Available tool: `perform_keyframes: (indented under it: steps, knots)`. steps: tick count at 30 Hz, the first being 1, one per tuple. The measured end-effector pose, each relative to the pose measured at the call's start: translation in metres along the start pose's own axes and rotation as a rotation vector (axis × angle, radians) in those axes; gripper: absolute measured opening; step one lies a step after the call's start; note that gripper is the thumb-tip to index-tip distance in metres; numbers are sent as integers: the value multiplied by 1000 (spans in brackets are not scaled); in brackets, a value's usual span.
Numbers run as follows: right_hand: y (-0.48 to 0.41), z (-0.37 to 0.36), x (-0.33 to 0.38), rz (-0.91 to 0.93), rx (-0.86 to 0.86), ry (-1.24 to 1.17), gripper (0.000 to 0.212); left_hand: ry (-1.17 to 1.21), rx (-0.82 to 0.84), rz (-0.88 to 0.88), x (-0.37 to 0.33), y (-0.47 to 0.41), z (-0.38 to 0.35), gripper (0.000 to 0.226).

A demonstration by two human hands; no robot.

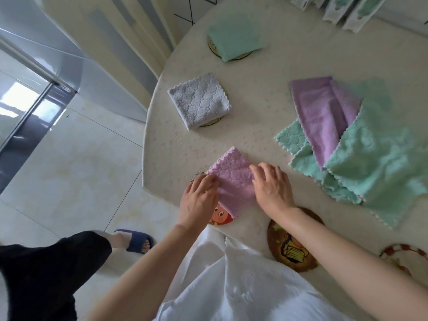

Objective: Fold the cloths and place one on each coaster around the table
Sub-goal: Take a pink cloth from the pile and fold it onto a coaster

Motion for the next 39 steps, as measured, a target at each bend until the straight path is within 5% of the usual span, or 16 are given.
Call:
perform_keyframes:
  steps: [5, 13, 15, 19, 27, 33, 39]
  knots:
    - [9, 1, -20, -156, 32, -54, 20, 132, -6, 160, 26, -12, 7, 13]
    - [1, -16, -38, -530, 281, -607, 23, 367, 204, 616, 57, -28, 0, 10]
    - [0, -16, -39, -547, 327, -679, 6, 398, 279, 656, 59, -30, -1, 11]
    - [7, -14, -40, -587, 359, -811, 22, 506, 373, 673, 62, -30, -1, 6]
    - [39, -12, -13, -590, 377, -1178, 7, 993, 232, 735, 90, -15, 16, 14]
    - [56, -40, 9, -651, 396, -1243, 12, 907, 181, 720, 108, -3, 17, 18]
    - [66, -51, 11, -717, 355, -1067, 12, 644, 166, 707, 118, -2, 16, 17]
Point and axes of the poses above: each hand's wrist, its own y-axis away from the middle knuckle, its own z-axis out of the back of the hand, x = y × z, the point moved 9 cm from there along -y, towards the middle knuckle, and after that the axes turned 4 degrees about x, right-handed, at the moved point
